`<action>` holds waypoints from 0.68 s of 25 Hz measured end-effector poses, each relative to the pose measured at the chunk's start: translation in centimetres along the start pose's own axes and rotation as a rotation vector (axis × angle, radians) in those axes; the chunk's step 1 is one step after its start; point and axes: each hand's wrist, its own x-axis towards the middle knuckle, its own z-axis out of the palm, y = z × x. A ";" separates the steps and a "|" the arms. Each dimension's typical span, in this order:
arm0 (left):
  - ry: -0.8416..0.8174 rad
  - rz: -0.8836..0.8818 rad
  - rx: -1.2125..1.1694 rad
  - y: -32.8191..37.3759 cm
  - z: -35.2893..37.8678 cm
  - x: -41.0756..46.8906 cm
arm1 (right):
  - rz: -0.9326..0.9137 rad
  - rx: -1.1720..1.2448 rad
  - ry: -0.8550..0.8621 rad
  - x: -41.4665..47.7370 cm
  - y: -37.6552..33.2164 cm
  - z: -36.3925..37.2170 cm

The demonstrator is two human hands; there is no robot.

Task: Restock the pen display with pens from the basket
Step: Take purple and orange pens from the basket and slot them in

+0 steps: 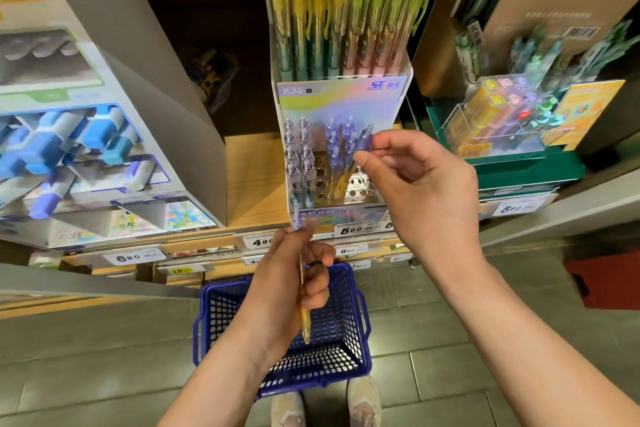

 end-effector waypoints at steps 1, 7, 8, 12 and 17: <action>-0.021 -0.007 -0.019 0.0 -0.1 0.0 | -0.045 -0.058 -0.010 -0.2 0.3 0.2; -0.094 0.053 -0.103 0.0 -0.3 -0.2 | -0.248 -0.352 -0.066 -1.5 2.2 1.4; -0.099 0.066 -0.114 -0.1 -0.4 -0.2 | -0.257 -0.366 -0.059 -1.6 2.4 1.5; -0.093 0.128 -0.086 -0.5 -0.5 -0.1 | -0.246 -0.373 -0.049 -1.4 2.9 1.8; -0.141 0.226 0.081 -0.6 0.2 -0.3 | -0.002 -0.345 -0.132 -2.1 3.0 1.5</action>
